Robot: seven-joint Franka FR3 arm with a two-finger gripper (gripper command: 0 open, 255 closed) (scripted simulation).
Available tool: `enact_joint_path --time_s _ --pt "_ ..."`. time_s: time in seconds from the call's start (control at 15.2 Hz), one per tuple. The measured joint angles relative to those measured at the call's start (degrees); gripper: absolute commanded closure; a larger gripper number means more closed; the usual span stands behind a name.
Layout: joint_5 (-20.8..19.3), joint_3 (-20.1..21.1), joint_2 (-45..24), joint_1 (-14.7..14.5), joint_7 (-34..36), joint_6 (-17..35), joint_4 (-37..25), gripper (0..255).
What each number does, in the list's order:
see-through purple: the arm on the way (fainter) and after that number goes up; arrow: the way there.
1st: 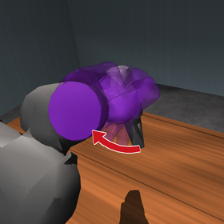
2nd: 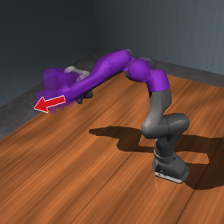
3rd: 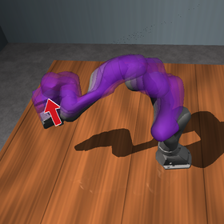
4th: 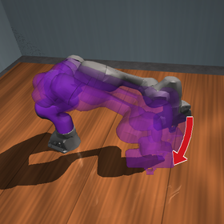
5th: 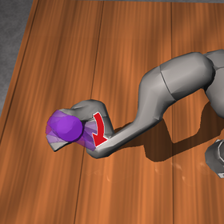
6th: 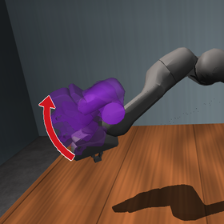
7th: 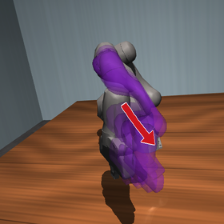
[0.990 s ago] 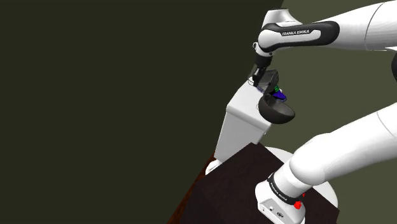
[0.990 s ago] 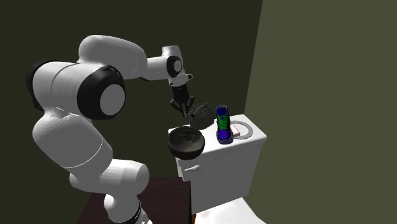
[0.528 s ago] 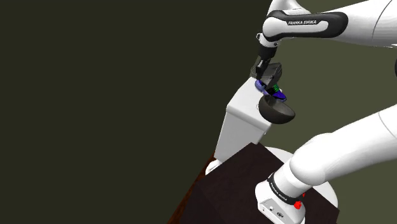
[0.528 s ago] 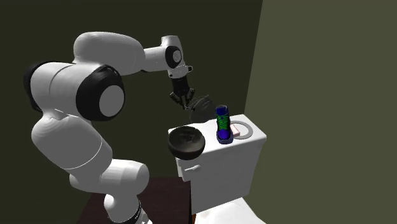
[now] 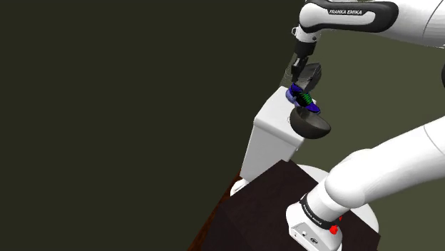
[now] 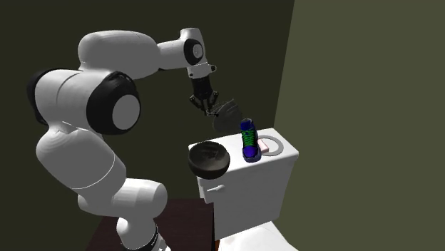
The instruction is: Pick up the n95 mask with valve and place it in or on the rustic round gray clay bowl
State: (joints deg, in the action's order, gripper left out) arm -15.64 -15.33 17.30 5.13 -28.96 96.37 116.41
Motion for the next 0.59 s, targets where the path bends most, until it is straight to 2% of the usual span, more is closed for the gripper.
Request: enact_joint_path --time_s 0.2,0.59 --pt "-0.18 0.31 1.3 -0.22 0.08 -0.84 -0.42 255" --pt "-1.75 2.89 14.3 0.15 2.36 -2.78 9.5 255"
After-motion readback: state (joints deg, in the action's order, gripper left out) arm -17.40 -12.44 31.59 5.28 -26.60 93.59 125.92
